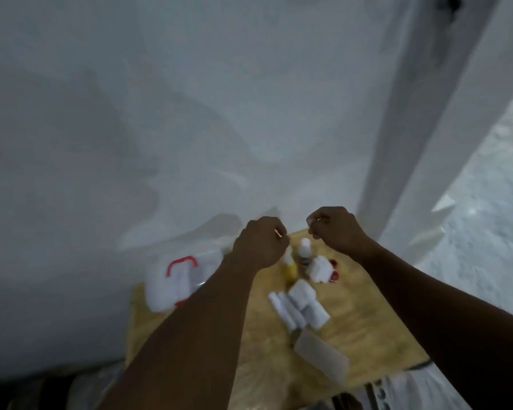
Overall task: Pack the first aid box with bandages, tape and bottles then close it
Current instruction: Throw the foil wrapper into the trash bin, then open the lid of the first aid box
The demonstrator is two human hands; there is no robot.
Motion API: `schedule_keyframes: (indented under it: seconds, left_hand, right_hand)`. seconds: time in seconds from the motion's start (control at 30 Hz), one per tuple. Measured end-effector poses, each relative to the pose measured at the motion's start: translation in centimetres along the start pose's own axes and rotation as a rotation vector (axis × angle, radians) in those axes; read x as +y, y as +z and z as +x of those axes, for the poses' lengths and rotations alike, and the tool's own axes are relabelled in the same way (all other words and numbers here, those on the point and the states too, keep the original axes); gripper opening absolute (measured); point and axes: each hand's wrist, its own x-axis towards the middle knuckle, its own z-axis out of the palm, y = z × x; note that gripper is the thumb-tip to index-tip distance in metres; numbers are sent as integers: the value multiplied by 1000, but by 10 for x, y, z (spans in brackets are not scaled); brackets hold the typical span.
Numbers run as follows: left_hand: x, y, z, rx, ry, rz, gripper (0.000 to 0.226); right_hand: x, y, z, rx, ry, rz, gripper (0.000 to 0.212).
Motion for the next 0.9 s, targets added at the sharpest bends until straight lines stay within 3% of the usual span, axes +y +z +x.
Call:
schedule_keyframes:
  seconds: [0.23,0.43,0.6,0.9]
  left_hand:
    - [-146,-50,-81,300,-317,-76,5]
    - [-239,-3,-115,595,-424,-65,39]
    - [-277,45,-109,711,-544,-337,63]
    - [-276,97,-138,853,-464,-460,64]
  right_hand:
    - [-75,124,-7,-119,-231,11,16]
    - [-40,228,-6,-15,-363,22,25]
    - [-4,288,8,8,-245,109,53]
    - [22,298,-23,45,-309,267,55]
